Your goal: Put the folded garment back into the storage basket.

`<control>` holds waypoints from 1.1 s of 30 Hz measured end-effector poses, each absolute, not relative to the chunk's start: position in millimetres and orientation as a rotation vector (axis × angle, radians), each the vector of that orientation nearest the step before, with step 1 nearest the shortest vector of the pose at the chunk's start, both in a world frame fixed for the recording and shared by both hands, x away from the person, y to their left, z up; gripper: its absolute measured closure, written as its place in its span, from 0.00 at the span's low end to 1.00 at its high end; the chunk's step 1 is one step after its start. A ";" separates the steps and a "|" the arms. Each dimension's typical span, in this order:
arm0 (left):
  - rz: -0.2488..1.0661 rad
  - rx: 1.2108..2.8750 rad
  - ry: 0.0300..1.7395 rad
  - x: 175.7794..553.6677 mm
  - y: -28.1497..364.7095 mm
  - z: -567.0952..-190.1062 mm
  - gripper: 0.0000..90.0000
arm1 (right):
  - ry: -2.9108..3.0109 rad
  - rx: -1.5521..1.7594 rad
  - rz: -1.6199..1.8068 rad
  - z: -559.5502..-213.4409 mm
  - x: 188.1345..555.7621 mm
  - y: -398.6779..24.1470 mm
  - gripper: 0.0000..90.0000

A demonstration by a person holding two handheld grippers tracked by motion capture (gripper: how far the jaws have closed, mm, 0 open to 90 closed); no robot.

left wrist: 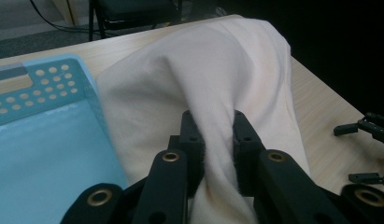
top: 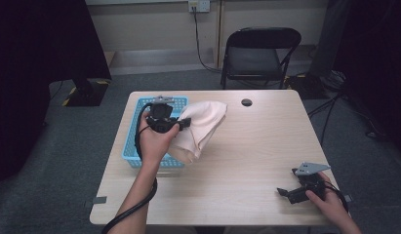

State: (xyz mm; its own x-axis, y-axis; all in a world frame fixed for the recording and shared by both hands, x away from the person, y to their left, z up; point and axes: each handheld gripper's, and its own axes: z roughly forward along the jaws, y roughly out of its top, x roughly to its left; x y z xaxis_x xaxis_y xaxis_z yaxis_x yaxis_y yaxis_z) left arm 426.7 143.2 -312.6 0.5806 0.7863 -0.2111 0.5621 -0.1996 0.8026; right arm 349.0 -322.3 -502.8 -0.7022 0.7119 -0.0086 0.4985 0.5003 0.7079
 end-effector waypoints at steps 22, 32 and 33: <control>0.379 1.770 1.198 430.0 174.2 -313.8 0.88 | 2.448 1.019 1.011 -502.8 349.0 -322.3 0.00; 0.411 1.737 1.248 430.0 184.1 -317.3 0.88 | 2.448 1.020 1.010 -502.7 348.9 -322.3 0.00; 0.414 1.736 1.253 430.0 184.6 -317.2 0.88 | 2.448 1.020 1.011 -502.8 348.9 -322.3 0.00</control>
State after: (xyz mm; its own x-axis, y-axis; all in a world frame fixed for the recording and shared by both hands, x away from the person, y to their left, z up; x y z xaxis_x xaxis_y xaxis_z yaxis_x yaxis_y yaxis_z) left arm 430.0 184.6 -317.2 0.4237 0.8753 -0.2331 0.5640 -0.0535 0.8241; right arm 348.9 -322.3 -502.8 -0.7020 0.7121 -0.0077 0.4993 0.4999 0.7076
